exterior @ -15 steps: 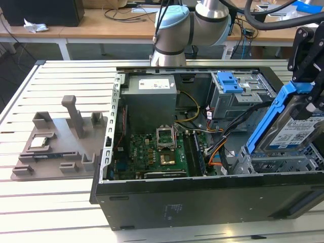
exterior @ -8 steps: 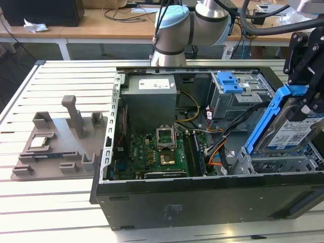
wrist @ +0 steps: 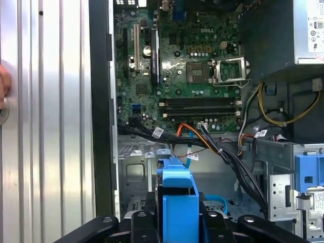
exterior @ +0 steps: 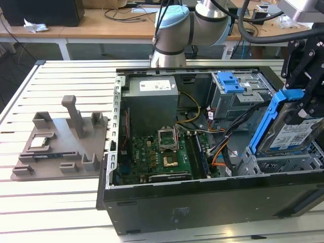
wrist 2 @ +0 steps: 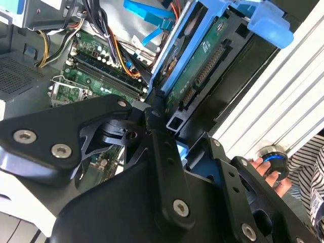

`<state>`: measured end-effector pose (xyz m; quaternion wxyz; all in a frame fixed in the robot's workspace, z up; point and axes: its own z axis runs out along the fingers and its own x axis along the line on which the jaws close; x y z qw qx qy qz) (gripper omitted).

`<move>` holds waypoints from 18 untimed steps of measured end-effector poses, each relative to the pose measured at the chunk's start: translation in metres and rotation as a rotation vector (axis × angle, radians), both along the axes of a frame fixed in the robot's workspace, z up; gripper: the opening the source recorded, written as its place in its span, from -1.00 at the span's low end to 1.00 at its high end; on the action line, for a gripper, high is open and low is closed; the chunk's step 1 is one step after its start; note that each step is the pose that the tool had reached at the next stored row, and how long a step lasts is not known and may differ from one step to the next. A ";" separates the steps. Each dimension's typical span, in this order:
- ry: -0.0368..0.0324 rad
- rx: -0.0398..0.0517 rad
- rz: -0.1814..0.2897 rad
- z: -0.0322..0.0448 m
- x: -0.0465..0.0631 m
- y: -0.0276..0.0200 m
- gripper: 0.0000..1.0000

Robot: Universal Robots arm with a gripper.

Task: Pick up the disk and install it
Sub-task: 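Insert the disk into the insertion slot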

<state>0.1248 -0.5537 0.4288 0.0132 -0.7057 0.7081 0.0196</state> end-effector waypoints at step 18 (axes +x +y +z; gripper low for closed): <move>-0.0064 -0.0038 0.000 -0.0101 -0.005 0.0001 -0.27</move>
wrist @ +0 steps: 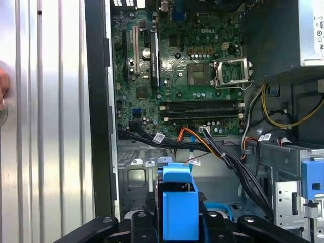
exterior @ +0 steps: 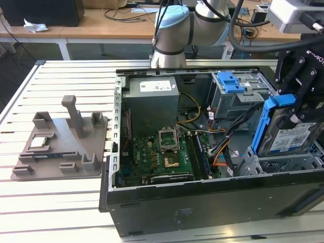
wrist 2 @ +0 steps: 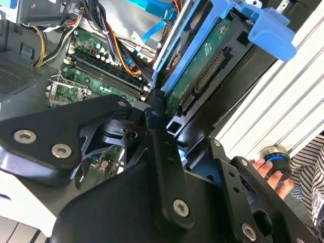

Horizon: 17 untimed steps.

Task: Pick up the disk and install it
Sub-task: 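Insert the disk into the insertion slot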

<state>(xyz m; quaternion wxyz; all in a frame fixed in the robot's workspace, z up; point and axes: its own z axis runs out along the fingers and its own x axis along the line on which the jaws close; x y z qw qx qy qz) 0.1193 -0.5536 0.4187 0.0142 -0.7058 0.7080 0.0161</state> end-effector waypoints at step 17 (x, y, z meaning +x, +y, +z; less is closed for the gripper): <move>-0.0086 -0.0136 -0.001 0.0447 -0.005 0.0042 -0.27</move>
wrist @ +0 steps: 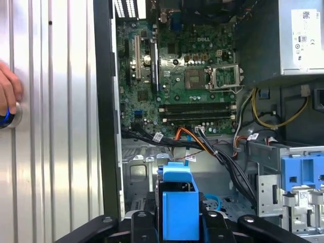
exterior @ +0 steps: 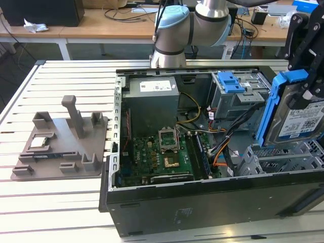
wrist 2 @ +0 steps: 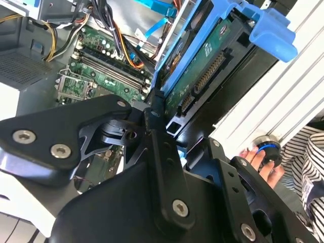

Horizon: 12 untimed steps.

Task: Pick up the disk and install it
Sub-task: 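Insert the disk into the insertion slot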

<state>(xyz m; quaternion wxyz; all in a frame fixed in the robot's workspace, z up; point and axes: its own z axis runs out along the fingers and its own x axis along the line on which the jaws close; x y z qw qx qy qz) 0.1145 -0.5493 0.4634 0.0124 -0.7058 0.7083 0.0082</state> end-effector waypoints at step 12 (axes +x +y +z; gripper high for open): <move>-0.0028 -0.0003 0.001 -0.0028 -0.014 0.0001 -0.27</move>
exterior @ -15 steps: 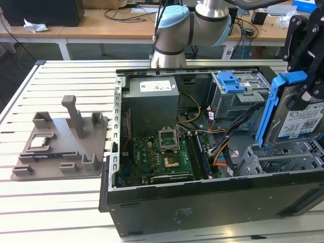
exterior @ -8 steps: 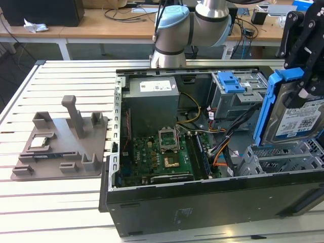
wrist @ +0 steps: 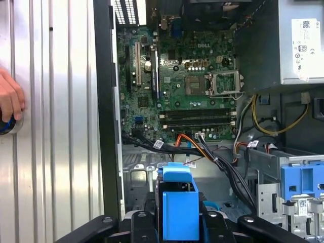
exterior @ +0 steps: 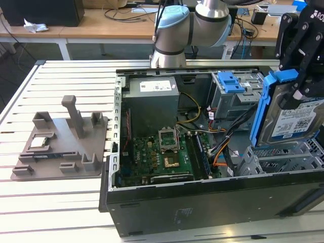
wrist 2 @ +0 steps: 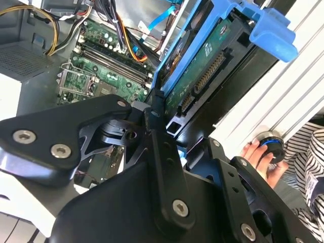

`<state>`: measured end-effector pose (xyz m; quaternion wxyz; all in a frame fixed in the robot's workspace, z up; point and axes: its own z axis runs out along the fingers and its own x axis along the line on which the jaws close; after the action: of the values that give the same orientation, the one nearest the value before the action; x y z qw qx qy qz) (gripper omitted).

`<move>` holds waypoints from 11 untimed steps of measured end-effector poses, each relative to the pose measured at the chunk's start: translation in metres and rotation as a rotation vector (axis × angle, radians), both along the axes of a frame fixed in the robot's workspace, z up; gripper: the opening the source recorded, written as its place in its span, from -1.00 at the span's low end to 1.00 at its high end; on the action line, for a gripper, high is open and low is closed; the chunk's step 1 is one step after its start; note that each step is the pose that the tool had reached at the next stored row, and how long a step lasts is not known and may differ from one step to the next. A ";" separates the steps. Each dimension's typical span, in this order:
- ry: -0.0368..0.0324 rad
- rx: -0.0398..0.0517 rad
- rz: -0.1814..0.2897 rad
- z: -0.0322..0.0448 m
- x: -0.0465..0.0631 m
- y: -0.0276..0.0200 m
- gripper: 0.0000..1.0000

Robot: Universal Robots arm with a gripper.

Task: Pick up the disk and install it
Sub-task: 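Insert the disk into the insertion slot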

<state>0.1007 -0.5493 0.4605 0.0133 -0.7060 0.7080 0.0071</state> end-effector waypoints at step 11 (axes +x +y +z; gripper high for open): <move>0.0000 -0.0016 0.000 -0.0090 0.000 0.0000 -0.27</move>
<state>0.1004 -0.5493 0.4515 0.0128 -0.7060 0.7081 0.0065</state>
